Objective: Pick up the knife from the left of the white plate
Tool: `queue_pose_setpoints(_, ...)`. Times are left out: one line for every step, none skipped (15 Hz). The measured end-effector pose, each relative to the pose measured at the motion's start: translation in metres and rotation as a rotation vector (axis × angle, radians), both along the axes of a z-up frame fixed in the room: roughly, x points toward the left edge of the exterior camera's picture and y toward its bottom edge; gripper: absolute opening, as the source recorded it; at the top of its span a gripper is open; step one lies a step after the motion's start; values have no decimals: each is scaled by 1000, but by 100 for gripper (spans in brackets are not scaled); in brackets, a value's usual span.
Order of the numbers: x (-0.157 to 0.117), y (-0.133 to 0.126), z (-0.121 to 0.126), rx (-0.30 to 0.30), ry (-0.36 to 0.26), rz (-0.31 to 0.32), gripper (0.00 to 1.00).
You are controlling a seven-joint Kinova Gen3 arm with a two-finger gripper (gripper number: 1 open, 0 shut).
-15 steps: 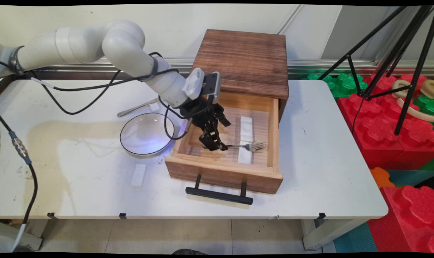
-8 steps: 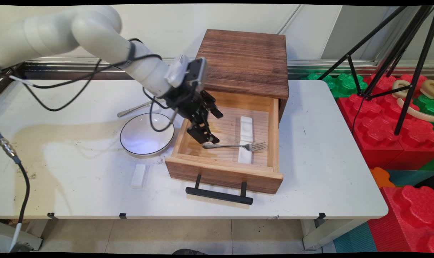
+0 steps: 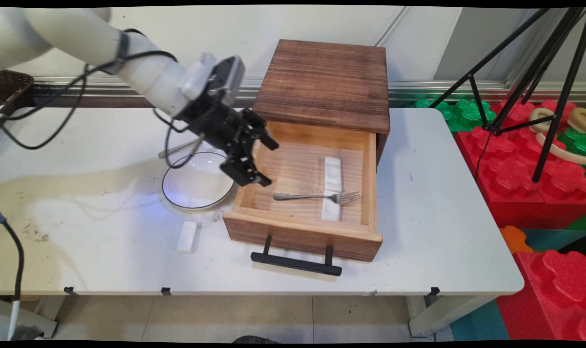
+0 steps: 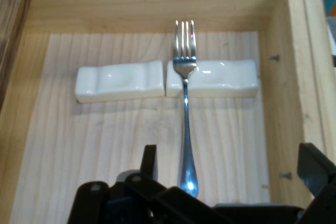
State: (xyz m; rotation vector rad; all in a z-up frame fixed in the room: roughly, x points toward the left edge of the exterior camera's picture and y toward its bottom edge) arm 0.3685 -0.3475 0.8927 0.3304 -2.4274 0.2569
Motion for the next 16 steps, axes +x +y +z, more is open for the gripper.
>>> queue_pose_setpoints(7,7,5,2,2,1,100)
queue_pose_setpoints(14,12,9,3,4,4,100)
queue_pose_setpoints(22,19,14,5,4,6,100)
queue_pose_setpoints(30,26,17,9,4,8,100)
queue_pose_setpoints(39,32,21,13,4,9,100)
queue_pose_setpoints(46,38,23,17,3,12,100)
queue_pose_setpoints(55,44,26,22,1,15,100)
queue_pose_setpoints(62,50,29,26,-2,17,100)
queue_pose_setpoints(70,55,31,31,-5,21,100)
queue_pose_setpoints(76,59,34,35,-8,24,100)
queue_pose_setpoints(84,65,36,39,-11,29,100)
queue_pose_setpoints(90,68,38,43,-13,32,100)
queue_pose_setpoints(95,71,40,46,-15,35,100)
queue_pose_setpoints(100,74,41,48,-16,38,100)
queue_pose_setpoints(104,77,43,51,-18,41,100)
queue_pose_setpoints(107,79,44,52,-19,43,100)
